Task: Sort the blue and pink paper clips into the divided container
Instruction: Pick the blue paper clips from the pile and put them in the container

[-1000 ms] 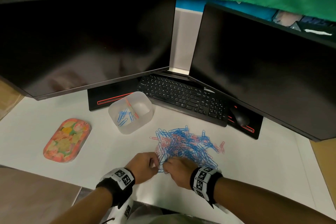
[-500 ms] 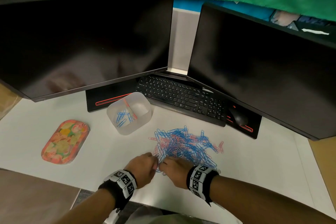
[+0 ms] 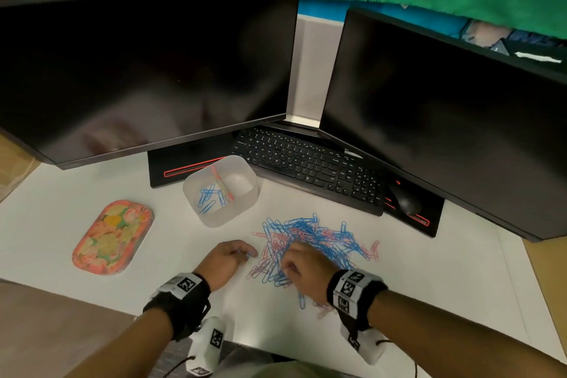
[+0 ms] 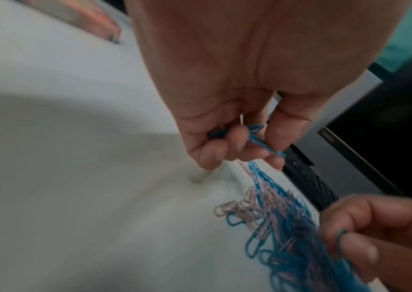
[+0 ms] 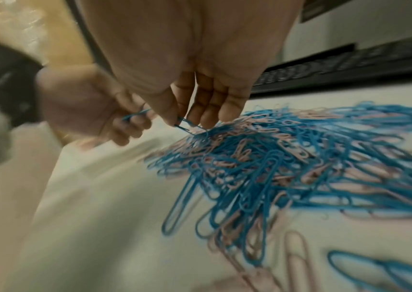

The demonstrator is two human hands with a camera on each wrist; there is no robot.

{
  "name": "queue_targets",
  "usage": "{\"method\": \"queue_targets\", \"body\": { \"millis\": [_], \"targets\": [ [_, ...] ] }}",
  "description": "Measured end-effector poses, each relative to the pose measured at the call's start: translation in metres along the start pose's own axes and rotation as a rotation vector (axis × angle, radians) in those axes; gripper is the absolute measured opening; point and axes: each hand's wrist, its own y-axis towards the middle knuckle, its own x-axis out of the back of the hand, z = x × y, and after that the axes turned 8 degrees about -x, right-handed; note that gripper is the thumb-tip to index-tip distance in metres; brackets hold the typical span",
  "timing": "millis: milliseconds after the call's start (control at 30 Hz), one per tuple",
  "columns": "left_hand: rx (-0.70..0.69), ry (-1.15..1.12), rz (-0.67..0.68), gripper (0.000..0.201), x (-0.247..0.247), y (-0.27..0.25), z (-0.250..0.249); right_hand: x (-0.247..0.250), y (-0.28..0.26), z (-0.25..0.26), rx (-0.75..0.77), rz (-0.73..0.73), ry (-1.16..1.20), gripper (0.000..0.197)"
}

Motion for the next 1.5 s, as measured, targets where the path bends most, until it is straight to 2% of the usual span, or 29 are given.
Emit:
{"method": "queue_targets", "body": {
  "millis": [67,133,267,367,467,533,567,633,700,800,900,1033,1200,1267,1433,1500],
  "targets": [
    [0.107,-0.233,-0.017,0.015,-0.003,0.005,-0.009,0.011,0.001,-0.004,-0.113,-0.018,0.172,0.011],
    [0.136,-0.361,-0.024,0.015,-0.007,0.008,-0.015,0.02,0.003,-0.01,-0.214,-0.016,0.325,0.011],
    [0.149,-0.554,-0.007,0.008,-0.015,0.011,-0.021,0.033,0.005,-0.02,-0.342,0.026,0.562,0.021],
    [0.151,-0.583,0.039,0.009,-0.019,0.012,-0.026,0.039,0.002,-0.03,-0.388,0.07,0.725,0.022],
    [0.132,-0.41,0.079,0.022,-0.025,0.015,-0.024,0.041,-0.003,-0.043,-0.449,0.083,0.79,0.019],
    [0.104,-0.245,0.091,0.039,-0.031,0.015,-0.022,0.04,-0.008,-0.05,-0.445,0.042,0.659,0.015],
    [0.085,-0.146,0.086,0.042,-0.034,0.014,-0.021,0.04,-0.013,-0.053,-0.418,0.009,0.534,0.013],
    [0.017,0.065,0.096,0.034,-0.04,0.012,-0.022,0.038,-0.023,-0.056,-0.329,-0.017,0.313,0.011],
    [-0.045,0.232,0.136,0.028,-0.046,0.01,-0.022,0.035,-0.033,-0.058,-0.221,0.049,0.144,0.019],
    [-0.08,0.47,0.245,0.032,-0.056,0.007,-0.024,0.028,-0.043,-0.063,-0.026,0.146,-0.133,0.028],
    [-0.113,0.719,0.298,0.042,-0.075,0.003,-0.032,0.021,-0.044,-0.066,0.085,0.154,-0.275,0.032],
    [-0.069,0.981,0.3,0.043,-0.095,0.004,-0.039,0.019,-0.038,-0.065,0.106,0.102,-0.324,0.025],
    [-0.099,1.047,0.269,0.02,-0.1,0.008,-0.044,0.02,-0.031,-0.065,0.103,0.072,-0.306,0.015],
    [-0.125,1.047,0.278,0.017,-0.098,0.008,-0.044,0.022,-0.031,-0.066,0.092,0.057,-0.257,0.012],
    [-0.265,0.78,0.227,0.008,-0.082,0.01,-0.036,0.031,-0.031,-0.063,-0.07,0.001,0.009,0.006],
    [-0.269,0.639,0.205,0.015,-0.075,0.011,-0.036,0.035,-0.03,-0.062,-0.198,-0.009,0.184,0.009]
  ]
}}
